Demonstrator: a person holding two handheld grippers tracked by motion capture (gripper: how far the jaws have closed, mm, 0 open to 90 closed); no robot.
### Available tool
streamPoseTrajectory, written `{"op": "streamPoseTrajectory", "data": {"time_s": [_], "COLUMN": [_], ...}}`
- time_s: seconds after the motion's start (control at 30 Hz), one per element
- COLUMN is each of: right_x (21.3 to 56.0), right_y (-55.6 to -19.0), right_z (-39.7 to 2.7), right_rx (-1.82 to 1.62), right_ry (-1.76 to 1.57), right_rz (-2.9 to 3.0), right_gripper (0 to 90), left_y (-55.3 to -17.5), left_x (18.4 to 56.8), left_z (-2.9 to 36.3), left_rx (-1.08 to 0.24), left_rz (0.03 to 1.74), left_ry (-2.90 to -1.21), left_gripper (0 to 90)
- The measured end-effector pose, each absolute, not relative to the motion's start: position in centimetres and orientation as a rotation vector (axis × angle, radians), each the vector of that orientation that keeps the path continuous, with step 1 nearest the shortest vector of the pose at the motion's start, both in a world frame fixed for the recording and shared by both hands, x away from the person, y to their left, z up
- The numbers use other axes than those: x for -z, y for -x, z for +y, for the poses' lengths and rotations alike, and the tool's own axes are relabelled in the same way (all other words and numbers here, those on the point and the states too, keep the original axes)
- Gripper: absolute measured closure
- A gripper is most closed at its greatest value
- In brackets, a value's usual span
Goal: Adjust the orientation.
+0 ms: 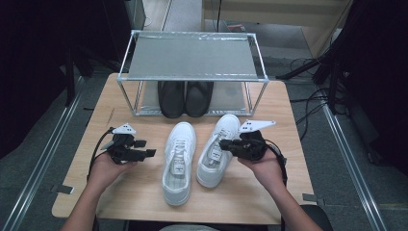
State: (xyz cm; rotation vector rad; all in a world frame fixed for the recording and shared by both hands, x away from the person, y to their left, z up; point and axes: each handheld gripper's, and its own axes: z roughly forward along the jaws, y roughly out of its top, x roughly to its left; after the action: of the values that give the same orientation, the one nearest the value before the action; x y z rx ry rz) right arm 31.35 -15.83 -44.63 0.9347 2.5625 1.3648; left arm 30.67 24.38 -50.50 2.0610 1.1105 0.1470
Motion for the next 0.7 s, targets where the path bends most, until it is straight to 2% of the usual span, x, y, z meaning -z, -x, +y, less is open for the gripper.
{"op": "streamPoseTrajectory", "data": {"time_s": [0.17, 0.4, 0.7], "right_x": [45.2, 48.0, 48.3], "right_y": [-30.5, -31.1, -30.8], "right_z": [-14.1, -13.3, -13.8], "right_rx": [-1.345, -1.243, -1.233], "right_ry": [-0.870, -0.895, -0.883], "right_rz": [2.625, 2.734, 2.754], "right_gripper": [84.7, 87.3, 89.4], "left_y": [-30.7, -30.8, -31.1], "left_x": [50.5, 50.4, 50.3], "left_z": [24.2, 24.1, 23.9], "left_rx": [-0.138, -0.140, -0.143], "left_rz": [1.104, 1.100, 1.088], "left_ry": [-2.062, -2.058, -2.052], "left_gripper": [37.1, 37.1, 37.2]}}
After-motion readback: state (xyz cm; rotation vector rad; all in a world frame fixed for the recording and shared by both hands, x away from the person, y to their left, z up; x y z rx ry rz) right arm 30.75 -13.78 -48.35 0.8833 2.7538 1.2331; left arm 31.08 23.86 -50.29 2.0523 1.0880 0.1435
